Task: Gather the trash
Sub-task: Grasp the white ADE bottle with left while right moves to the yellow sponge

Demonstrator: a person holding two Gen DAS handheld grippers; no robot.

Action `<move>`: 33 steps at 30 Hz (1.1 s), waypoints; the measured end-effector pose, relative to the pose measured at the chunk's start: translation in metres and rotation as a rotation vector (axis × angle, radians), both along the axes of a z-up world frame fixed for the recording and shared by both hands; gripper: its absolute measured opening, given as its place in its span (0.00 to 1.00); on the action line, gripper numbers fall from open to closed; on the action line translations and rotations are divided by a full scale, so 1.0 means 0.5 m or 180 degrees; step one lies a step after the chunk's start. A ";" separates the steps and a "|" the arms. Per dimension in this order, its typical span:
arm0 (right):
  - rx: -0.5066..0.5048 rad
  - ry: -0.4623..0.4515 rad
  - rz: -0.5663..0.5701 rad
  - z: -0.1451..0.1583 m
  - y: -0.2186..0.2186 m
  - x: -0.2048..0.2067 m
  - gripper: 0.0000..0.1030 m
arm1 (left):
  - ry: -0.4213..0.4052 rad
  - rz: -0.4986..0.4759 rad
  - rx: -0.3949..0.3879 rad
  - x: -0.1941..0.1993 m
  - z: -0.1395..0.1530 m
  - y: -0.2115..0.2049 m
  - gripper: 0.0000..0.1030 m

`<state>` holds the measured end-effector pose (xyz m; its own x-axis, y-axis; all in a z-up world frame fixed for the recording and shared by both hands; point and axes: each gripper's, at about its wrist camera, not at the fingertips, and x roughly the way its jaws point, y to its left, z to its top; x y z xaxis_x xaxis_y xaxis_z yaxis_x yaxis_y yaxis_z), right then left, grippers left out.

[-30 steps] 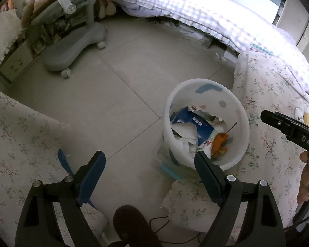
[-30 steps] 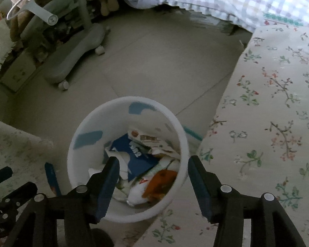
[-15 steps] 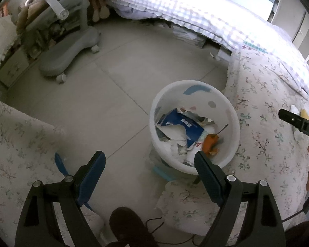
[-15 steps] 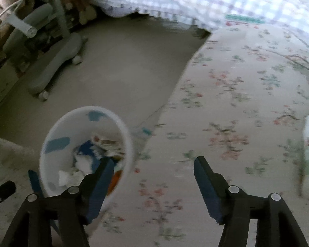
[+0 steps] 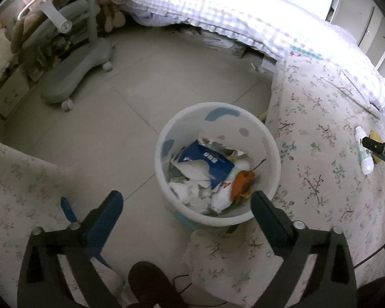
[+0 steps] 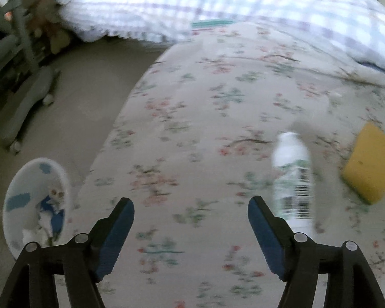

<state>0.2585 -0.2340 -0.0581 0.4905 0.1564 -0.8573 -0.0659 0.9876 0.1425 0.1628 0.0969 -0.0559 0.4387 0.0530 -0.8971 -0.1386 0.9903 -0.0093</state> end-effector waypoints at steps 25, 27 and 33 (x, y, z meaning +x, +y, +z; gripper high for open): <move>0.0116 0.0099 -0.1160 -0.014 -0.340 0.012 0.75 | 0.0061 -0.0749 -0.0264 0.122 -0.012 -0.359 0.99; 0.0090 0.0095 -0.1199 -0.014 -0.369 0.005 0.75 | 0.0031 -0.0871 -0.0296 0.131 -0.011 -0.407 0.99; 0.0012 0.0091 -0.1284 -0.009 -0.458 -0.024 0.75 | -0.0106 -0.1178 -0.0486 0.151 -0.014 -0.535 0.97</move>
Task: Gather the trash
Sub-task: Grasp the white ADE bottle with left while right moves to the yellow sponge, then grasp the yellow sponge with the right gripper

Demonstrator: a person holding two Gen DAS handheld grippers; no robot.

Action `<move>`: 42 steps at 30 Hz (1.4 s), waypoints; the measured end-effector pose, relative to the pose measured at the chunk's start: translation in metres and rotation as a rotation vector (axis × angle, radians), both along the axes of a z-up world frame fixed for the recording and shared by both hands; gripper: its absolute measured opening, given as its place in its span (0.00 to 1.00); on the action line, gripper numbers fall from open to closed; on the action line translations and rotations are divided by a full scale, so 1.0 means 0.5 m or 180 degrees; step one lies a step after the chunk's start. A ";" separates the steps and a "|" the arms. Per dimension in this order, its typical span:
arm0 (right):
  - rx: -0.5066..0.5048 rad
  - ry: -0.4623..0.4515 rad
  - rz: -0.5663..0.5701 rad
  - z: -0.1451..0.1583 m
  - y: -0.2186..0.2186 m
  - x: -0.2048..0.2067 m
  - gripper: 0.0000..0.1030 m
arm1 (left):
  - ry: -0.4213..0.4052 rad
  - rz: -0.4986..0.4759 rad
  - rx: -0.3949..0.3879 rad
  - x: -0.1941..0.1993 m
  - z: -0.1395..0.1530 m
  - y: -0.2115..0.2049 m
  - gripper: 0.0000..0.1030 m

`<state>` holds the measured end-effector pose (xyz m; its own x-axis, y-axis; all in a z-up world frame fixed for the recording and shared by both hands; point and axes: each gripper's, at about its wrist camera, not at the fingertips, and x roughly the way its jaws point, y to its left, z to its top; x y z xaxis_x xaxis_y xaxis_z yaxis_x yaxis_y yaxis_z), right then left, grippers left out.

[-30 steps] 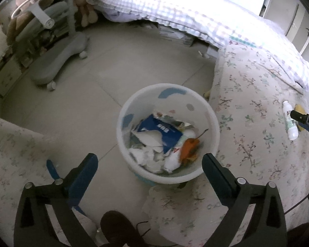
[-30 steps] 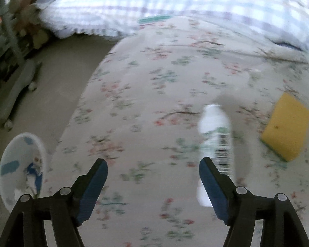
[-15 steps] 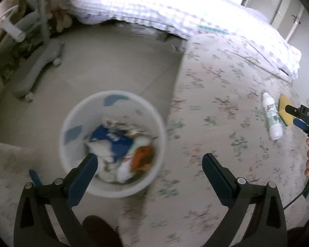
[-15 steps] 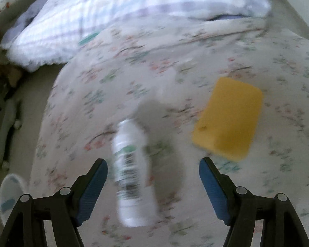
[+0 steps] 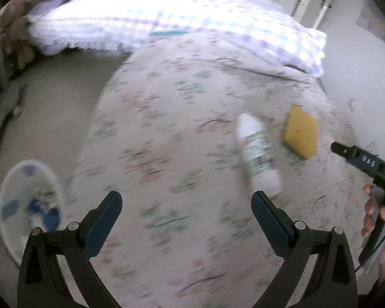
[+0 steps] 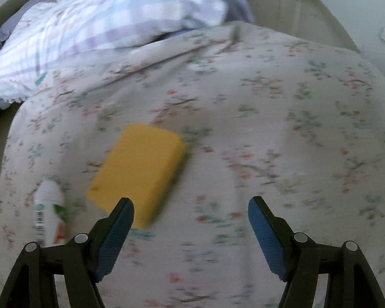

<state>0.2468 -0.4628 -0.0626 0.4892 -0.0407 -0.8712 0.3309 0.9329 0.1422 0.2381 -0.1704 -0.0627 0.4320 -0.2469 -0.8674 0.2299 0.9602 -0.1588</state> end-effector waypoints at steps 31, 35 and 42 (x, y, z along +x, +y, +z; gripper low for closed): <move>0.0374 -0.0012 0.0113 -0.042 0.059 0.054 0.75 | 0.0014 -0.0030 -0.0436 0.030 -0.017 0.017 0.37; 0.0286 -0.0083 0.0156 -0.054 0.094 0.070 0.75 | 0.0014 -0.0005 -0.0354 0.012 -0.012 0.069 0.37; 0.0071 -0.0162 0.0330 -0.049 0.131 0.091 0.61 | -0.0035 0.0145 -0.0334 -0.034 0.007 0.167 0.38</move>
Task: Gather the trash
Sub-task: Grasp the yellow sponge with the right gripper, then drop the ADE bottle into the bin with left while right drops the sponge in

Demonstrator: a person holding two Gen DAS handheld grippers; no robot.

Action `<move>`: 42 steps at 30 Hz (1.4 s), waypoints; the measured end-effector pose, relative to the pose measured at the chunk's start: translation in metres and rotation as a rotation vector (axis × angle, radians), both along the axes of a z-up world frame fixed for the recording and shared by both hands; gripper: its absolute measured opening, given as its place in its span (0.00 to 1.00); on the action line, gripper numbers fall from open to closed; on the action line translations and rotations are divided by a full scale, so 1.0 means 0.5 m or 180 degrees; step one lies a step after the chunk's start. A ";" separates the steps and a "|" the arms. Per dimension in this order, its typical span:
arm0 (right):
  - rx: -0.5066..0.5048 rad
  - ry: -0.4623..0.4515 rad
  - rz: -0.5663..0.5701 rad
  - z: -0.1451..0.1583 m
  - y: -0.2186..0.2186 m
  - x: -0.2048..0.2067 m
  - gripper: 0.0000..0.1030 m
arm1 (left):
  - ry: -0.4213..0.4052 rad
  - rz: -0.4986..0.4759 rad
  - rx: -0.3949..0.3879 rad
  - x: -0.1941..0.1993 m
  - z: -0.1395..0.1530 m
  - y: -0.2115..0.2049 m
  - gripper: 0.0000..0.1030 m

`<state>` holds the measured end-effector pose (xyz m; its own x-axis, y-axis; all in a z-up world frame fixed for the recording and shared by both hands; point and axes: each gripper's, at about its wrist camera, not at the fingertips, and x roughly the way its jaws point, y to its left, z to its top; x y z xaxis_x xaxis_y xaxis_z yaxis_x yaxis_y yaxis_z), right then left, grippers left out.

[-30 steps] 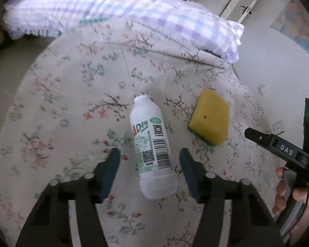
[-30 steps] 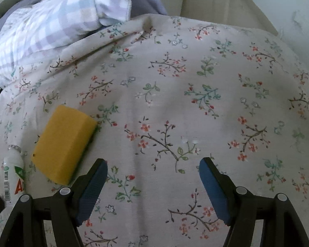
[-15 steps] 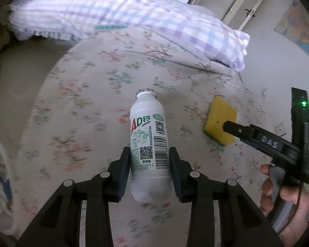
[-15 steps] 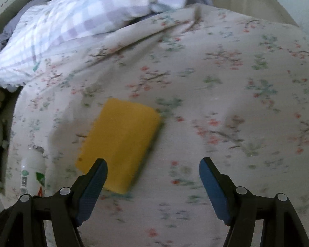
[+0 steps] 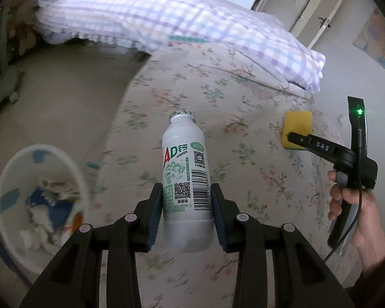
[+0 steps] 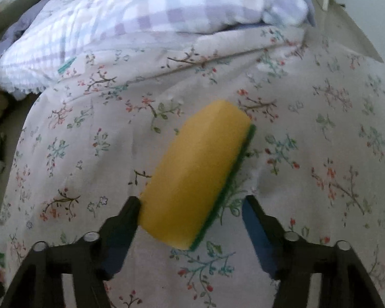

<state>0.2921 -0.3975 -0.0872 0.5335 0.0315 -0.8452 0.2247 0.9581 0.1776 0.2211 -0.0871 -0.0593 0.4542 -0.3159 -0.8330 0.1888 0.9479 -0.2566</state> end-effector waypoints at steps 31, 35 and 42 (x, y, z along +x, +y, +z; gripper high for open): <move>0.0191 -0.0179 0.1202 0.153 0.253 -0.119 0.32 | 0.0072 0.0937 -0.0030 -0.072 0.011 0.339 0.38; 0.0218 -0.0175 0.1350 0.152 0.301 -0.123 0.32 | 0.0079 0.1058 0.0037 -0.066 0.003 0.357 0.39; 0.0223 -0.0144 0.1610 0.143 0.380 -0.132 0.33 | 0.0188 0.1321 0.0403 -0.075 -0.002 0.384 0.81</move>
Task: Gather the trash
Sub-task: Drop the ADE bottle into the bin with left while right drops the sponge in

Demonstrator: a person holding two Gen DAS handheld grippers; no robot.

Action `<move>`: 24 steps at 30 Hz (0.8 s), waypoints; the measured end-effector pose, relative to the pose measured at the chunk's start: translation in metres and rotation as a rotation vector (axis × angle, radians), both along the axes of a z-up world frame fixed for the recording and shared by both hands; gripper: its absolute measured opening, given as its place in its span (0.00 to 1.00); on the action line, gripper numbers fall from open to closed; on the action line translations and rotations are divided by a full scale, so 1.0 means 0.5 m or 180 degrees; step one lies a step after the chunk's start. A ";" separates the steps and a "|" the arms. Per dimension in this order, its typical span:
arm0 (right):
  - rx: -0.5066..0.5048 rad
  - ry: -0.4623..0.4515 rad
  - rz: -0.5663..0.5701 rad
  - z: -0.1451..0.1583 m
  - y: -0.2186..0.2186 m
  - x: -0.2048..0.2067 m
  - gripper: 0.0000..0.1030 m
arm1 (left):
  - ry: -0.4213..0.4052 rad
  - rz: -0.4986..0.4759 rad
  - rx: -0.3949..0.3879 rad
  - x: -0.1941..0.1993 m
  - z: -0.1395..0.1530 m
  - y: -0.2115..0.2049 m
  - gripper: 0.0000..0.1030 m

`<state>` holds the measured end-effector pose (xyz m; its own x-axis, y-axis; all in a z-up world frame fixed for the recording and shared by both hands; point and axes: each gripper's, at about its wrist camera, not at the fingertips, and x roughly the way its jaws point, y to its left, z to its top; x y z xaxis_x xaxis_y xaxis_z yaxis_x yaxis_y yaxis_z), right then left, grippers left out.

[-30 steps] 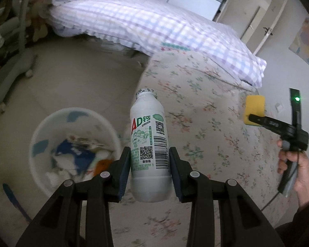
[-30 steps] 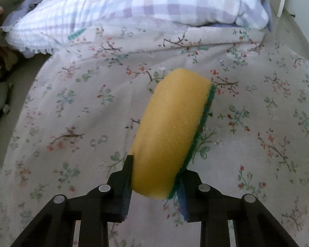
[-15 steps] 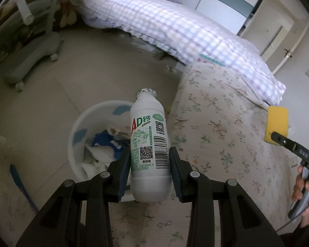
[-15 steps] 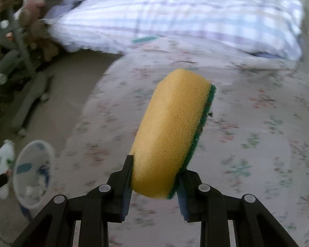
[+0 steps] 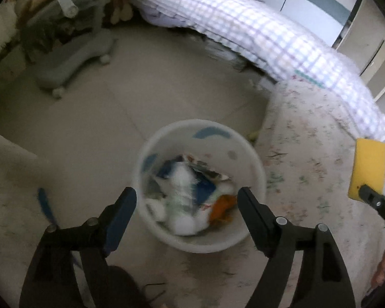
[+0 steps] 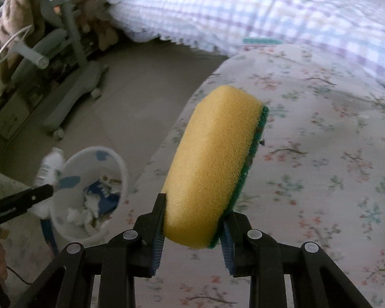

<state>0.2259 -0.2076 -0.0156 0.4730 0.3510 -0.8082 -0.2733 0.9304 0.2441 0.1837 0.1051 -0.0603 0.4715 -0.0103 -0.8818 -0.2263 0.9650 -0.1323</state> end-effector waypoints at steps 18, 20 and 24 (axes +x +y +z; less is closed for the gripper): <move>0.0146 0.0256 0.0560 -0.065 0.242 0.010 0.35 | 0.0028 0.0232 0.0170 -0.082 0.010 0.130 0.98; 0.0164 0.0267 0.0616 -0.073 0.271 0.008 0.36 | 0.0041 0.0232 0.0195 -0.086 0.008 0.136 0.98; 0.0230 0.0332 0.0688 -0.084 0.310 0.004 0.46 | 0.0057 0.0234 0.0196 -0.088 0.009 0.137 0.99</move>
<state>0.2278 -0.0527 -0.0574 0.2958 0.4936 -0.8178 -0.4340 0.8321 0.3453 0.1397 0.1739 -0.0559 0.4532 0.0782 -0.8880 -0.2986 0.9519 -0.0686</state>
